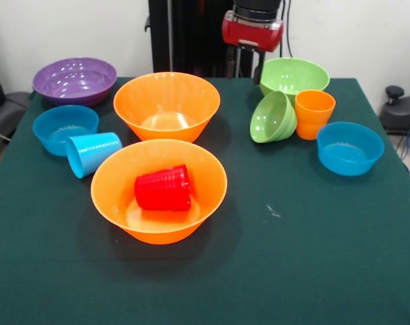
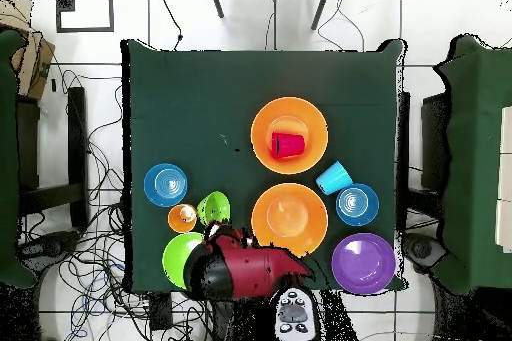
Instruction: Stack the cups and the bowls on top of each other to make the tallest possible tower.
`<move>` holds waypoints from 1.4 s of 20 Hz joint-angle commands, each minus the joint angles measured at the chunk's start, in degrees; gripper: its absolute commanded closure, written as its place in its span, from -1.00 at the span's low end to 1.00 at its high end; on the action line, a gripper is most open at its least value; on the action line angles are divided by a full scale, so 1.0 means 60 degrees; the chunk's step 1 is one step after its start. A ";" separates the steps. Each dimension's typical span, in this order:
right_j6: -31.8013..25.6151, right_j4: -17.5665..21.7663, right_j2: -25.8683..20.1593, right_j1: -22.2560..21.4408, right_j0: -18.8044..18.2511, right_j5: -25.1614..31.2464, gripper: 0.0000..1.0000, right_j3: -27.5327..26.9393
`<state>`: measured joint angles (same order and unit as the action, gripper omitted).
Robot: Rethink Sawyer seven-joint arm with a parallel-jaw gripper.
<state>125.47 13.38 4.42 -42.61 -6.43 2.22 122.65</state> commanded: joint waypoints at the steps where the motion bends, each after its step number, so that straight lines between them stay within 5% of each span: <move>1: 0.1534 -0.0421 -0.0437 0.0478 0.0768 -0.0647 -1.00 -0.0032; 20: 0.1729 -0.1372 -0.0345 0.1389 0.1120 -0.1118 -1.00 -0.0614; 28: 0.1794 -0.2062 -0.0176 0.1191 0.1699 -0.0749 -1.00 -0.0670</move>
<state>125.47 5.52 6.50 -37.44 1.75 0.19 122.62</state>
